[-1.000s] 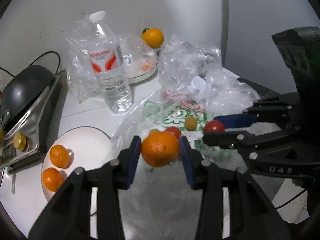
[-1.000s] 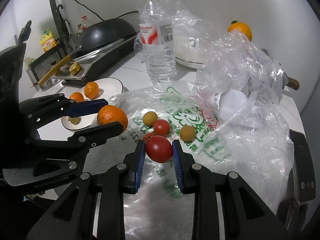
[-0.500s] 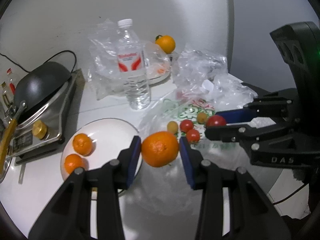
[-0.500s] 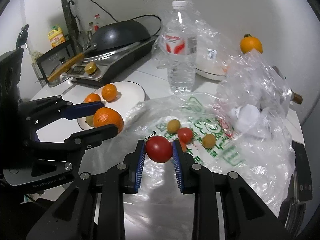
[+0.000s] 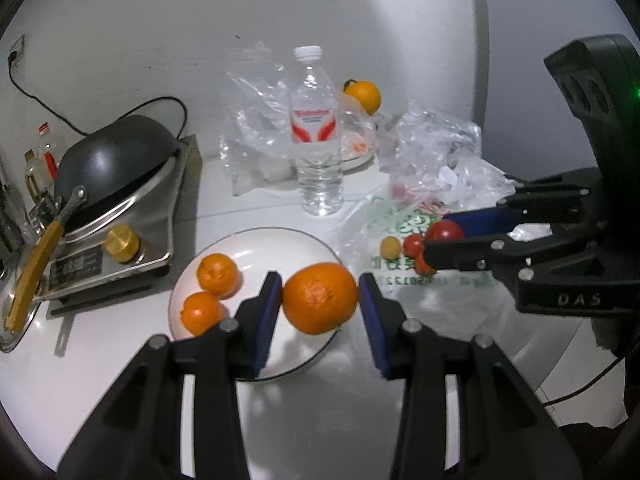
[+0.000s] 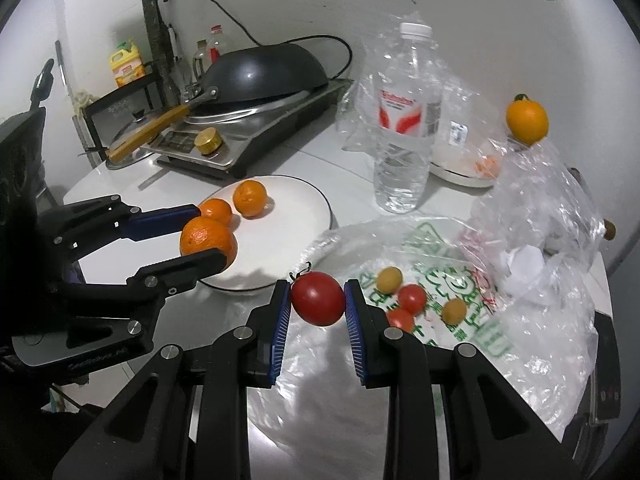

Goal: Organize fruits

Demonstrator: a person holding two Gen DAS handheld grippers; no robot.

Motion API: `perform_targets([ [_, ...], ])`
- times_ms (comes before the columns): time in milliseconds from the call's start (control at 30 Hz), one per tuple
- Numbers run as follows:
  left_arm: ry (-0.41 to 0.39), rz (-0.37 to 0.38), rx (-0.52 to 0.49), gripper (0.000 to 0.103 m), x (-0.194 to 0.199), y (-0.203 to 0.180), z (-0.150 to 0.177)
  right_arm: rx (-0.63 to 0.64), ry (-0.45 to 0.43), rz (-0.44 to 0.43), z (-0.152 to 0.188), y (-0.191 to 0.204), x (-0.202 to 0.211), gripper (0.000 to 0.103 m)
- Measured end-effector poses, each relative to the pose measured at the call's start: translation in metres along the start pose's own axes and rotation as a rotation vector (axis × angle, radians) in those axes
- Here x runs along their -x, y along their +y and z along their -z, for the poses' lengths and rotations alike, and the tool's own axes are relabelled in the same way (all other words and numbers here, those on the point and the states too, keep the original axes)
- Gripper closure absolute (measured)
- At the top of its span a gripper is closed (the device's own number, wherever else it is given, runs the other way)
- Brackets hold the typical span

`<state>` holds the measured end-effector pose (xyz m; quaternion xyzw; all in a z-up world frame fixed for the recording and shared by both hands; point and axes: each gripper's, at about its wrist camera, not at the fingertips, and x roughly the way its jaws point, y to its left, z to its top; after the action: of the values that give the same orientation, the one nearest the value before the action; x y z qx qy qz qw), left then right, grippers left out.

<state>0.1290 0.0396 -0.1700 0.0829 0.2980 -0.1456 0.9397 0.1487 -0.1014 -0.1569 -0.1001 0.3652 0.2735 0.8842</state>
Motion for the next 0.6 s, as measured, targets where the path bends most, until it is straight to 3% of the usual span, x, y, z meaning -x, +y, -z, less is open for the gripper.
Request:
perform_targets([
  [600,0.003,-0.024,0.029,0.062,-0.004,0.036,0.009,0.044,0.017,-0.027,-0.023,0.025,-0.022,0.074],
])
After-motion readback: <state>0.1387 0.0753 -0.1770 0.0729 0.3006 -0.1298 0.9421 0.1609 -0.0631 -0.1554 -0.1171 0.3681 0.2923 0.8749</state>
